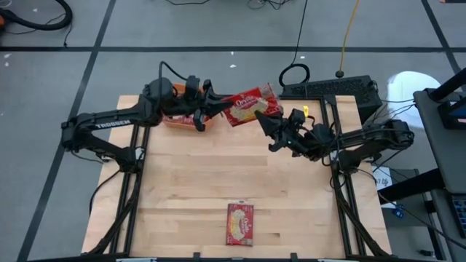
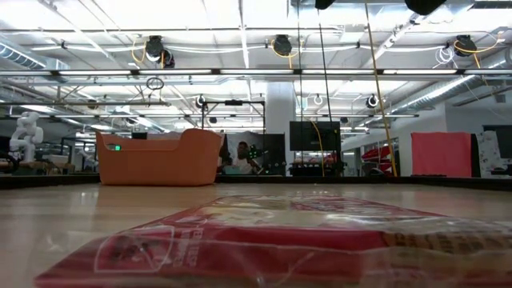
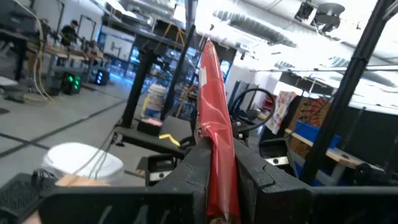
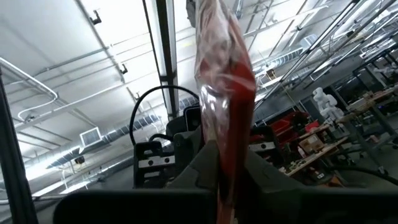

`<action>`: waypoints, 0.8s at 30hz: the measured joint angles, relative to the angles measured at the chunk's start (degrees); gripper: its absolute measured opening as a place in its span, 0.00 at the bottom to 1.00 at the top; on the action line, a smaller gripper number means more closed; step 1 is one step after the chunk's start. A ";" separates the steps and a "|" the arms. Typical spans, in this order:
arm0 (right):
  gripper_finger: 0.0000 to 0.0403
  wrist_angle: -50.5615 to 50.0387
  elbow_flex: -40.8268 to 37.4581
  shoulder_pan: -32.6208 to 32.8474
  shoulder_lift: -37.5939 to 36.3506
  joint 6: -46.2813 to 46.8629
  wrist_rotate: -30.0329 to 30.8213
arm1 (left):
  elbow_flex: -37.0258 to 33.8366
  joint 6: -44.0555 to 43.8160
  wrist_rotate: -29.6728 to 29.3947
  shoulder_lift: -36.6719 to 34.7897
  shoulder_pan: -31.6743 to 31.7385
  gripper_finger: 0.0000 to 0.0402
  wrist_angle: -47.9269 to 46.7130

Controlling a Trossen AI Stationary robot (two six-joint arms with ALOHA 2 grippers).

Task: Sort popcorn bags into baskets
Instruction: Stack the red popcorn bag on top of the red popcorn bag in the orange bin

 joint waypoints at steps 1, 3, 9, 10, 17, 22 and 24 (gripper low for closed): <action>0.02 -0.15 0.00 0.02 0.00 0.00 -0.02 | 0.00 -0.44 0.35 -0.20 0.00 0.10 -0.62; 0.03 -0.28 0.00 0.02 0.00 0.05 -0.02 | 0.00 -1.74 1.39 -0.30 -0.04 0.12 -1.58; 0.04 -1.23 0.00 0.02 0.00 1.55 -0.26 | -0.09 -3.01 3.64 -2.19 -0.11 0.37 -7.79; 0.04 -1.66 0.00 0.02 -0.02 2.43 -0.40 | -0.08 -3.33 3.74 -2.83 0.01 0.43 -9.24; 0.03 -12.71 0.00 0.02 -1.11 12.35 -3.04 | -0.07 -6.66 4.67 -8.63 2.38 0.70 -25.18; 0.03 -20.70 0.00 -0.04 -1.11 19.84 -3.67 | -0.07 -7.68 6.84 -10.64 3.34 0.75 -32.32; 0.03 -23.40 0.00 -0.04 -1.11 22.32 -5.32 | -0.04 -8.71 7.19 -10.62 3.65 0.74 -34.81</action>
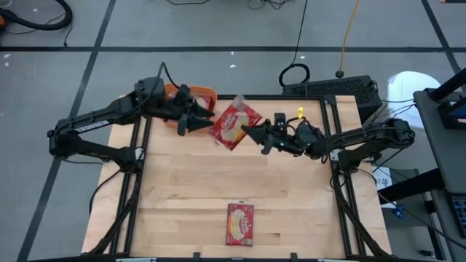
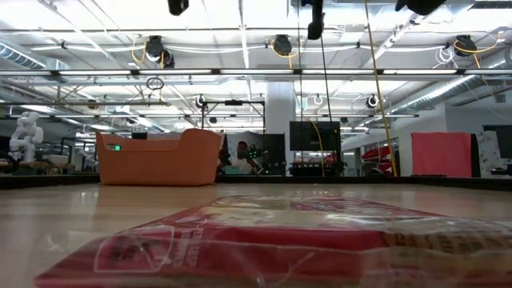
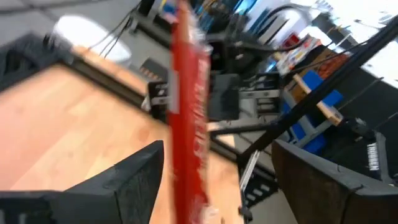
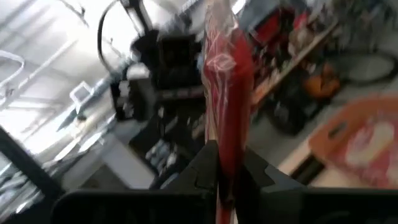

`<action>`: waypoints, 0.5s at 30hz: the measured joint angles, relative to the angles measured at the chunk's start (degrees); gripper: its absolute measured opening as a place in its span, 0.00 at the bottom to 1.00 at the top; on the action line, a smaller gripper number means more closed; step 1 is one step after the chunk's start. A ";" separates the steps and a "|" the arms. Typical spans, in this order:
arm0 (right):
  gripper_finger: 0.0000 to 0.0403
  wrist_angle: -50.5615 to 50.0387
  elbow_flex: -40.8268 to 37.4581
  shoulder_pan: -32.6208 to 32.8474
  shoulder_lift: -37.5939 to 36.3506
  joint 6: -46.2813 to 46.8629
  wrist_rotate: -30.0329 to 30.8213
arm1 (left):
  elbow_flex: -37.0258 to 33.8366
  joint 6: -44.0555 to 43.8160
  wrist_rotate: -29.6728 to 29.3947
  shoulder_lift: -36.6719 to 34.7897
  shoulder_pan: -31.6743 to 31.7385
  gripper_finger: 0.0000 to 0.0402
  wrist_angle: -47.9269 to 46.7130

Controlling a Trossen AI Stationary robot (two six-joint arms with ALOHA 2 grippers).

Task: Sort popcorn bags into baskets
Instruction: Stack the red popcorn bag on top of the red popcorn bag in the orange bin

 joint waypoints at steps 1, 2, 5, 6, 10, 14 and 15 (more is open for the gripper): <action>0.03 -1.04 0.00 0.08 0.00 0.83 -1.07 | -0.02 -0.28 0.01 0.17 0.11 0.73 -1.22; 0.03 -1.65 0.00 0.14 0.00 1.59 -2.27 | -0.01 -0.41 0.01 0.52 0.19 0.72 -2.12; 0.03 -3.22 0.00 0.50 0.00 3.40 -5.22 | 0.00 -0.49 1.06 2.00 0.14 0.68 -3.37; 0.03 -3.73 0.00 0.74 0.00 3.99 -5.67 | 0.00 -0.64 2.12 2.55 0.15 0.66 -3.53; 0.04 -4.66 0.00 1.52 0.00 4.91 -6.59 | 0.00 -1.75 8.45 5.36 0.09 0.61 -3.09; 0.04 -5.66 0.00 1.73 0.00 4.85 -6.57 | 0.00 -1.96 10.27 7.78 -0.81 0.58 -1.60; 0.04 -6.08 0.00 1.73 0.00 4.92 -6.52 | 0.00 -1.87 10.27 8.06 -1.11 0.57 -0.72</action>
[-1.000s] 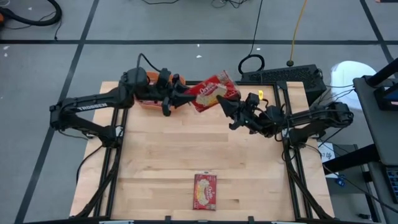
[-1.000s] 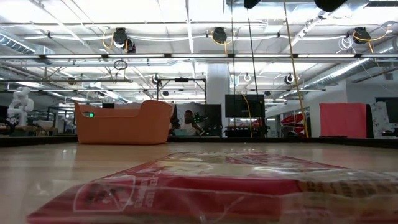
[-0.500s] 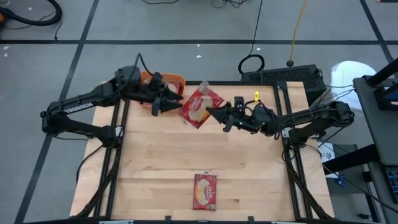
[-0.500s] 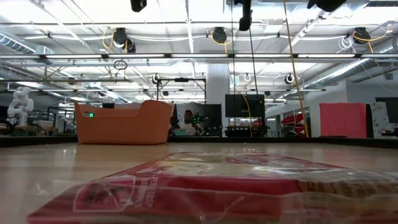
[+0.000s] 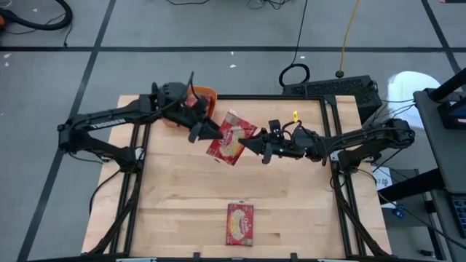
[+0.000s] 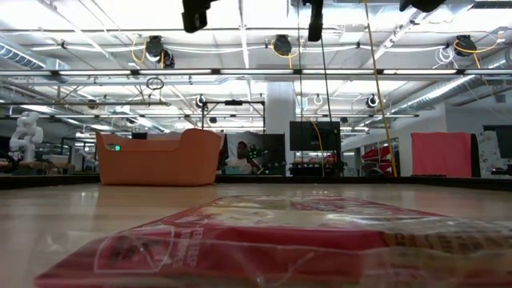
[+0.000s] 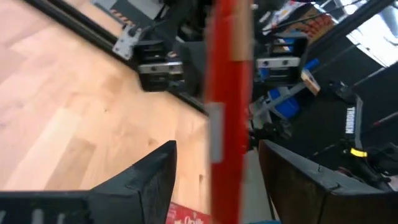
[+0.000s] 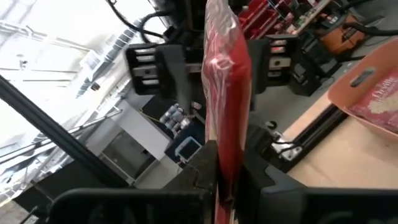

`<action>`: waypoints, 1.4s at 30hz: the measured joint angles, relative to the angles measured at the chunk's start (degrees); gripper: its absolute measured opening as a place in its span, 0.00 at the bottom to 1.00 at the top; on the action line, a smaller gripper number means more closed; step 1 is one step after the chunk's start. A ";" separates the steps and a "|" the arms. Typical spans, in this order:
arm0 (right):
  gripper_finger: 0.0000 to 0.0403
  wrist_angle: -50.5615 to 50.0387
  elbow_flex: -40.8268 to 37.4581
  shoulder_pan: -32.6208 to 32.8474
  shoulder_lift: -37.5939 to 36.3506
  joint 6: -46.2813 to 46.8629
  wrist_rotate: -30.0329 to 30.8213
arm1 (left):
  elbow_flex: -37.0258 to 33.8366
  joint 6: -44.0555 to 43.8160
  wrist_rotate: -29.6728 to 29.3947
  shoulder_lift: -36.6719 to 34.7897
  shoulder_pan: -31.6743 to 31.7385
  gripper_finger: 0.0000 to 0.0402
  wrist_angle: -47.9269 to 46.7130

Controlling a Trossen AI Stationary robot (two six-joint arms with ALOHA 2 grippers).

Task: Sort popcorn bags into baskets
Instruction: Stack the red popcorn bag on top of the red popcorn bag in the orange bin

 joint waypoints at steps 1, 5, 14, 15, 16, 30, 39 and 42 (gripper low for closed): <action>0.04 -0.27 0.00 0.00 0.00 0.05 0.06 | 0.00 -0.02 0.00 0.16 -0.23 0.56 0.70; 0.04 -0.63 0.00 0.00 0.00 0.37 0.44 | 0.00 -1.03 -2.59 0.21 -0.64 0.53 3.17; 0.04 -1.36 0.00 -0.04 0.00 0.40 1.54 | 0.07 -0.80 -3.12 2.15 -1.28 0.34 3.92; 0.04 -1.56 0.00 -0.04 0.00 0.38 1.56 | 0.01 -0.80 -3.13 2.57 -1.44 0.32 3.39; 0.04 -1.67 0.00 -0.07 0.00 0.36 1.56 | -0.04 -0.80 -3.11 2.89 -1.59 0.29 3.46; 0.08 -2.23 0.00 -0.04 -0.02 -0.60 3.37 | -0.04 -0.89 -3.17 3.05 -1.96 0.11 3.90; 0.42 -2.66 0.00 -0.82 -0.02 0.22 4.65 | -0.04 -0.67 -2.76 2.70 -1.25 0.10 3.60; 0.50 -3.32 0.00 -1.15 -0.04 0.99 4.62 | 0.05 -0.60 -1.49 2.32 0.07 0.10 3.37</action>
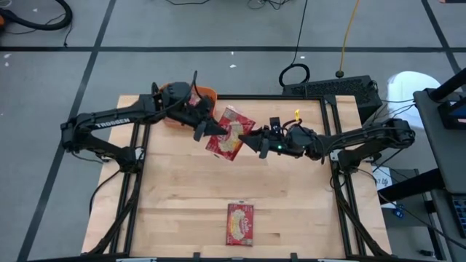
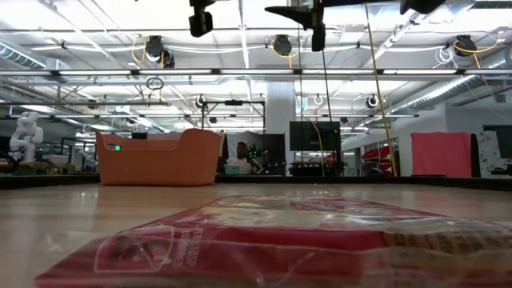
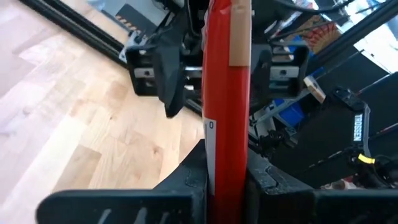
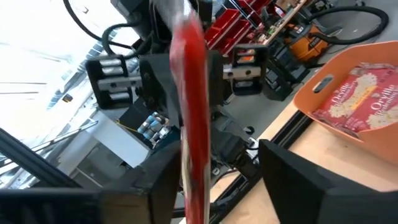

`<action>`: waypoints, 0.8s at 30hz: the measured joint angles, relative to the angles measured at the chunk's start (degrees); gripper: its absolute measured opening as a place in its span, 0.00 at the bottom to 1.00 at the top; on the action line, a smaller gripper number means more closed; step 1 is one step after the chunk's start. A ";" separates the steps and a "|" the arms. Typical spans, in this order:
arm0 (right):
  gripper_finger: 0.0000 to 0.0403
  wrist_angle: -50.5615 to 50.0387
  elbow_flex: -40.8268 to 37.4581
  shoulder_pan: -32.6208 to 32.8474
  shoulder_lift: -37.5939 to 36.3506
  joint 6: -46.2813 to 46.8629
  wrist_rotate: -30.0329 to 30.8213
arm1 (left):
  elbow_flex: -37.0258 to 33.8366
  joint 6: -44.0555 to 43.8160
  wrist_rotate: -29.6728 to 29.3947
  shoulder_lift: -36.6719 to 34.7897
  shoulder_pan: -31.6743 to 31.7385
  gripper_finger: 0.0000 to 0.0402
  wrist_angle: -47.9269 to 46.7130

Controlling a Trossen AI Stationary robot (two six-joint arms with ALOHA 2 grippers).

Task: Sort popcorn bags into baskets
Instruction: Stack the red popcorn bag on top of the red popcorn bag in the orange bin

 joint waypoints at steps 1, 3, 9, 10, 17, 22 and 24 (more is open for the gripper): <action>0.53 -0.47 0.00 -0.05 -0.25 0.01 -0.04 | 0.02 0.00 0.36 -0.21 0.59 0.10 -0.21; 0.56 -1.36 0.00 -0.05 -0.63 0.05 -0.04 | -0.01 0.04 1.51 -0.80 1.95 0.11 -1.69; 0.63 -4.37 0.00 -0.12 -2.39 0.27 -0.07 | 0.01 1.56 4.78 -2.14 6.14 0.12 -3.96; 0.63 -6.11 0.00 -0.14 -3.12 0.27 -0.08 | 0.04 1.65 5.26 -2.27 6.92 0.11 -4.54; 0.64 -15.11 -0.04 -0.25 -6.70 0.49 -0.06 | -0.01 4.79 6.90 -4.09 13.51 0.12 -11.68; 0.64 -20.38 -0.04 -0.25 -9.00 0.37 -0.08 | -0.01 8.28 7.28 -4.79 19.81 0.12 -19.26; 0.64 -22.03 -0.04 -0.25 -9.53 0.34 -0.08 | -0.03 10.49 7.21 -5.09 22.75 0.12 -22.91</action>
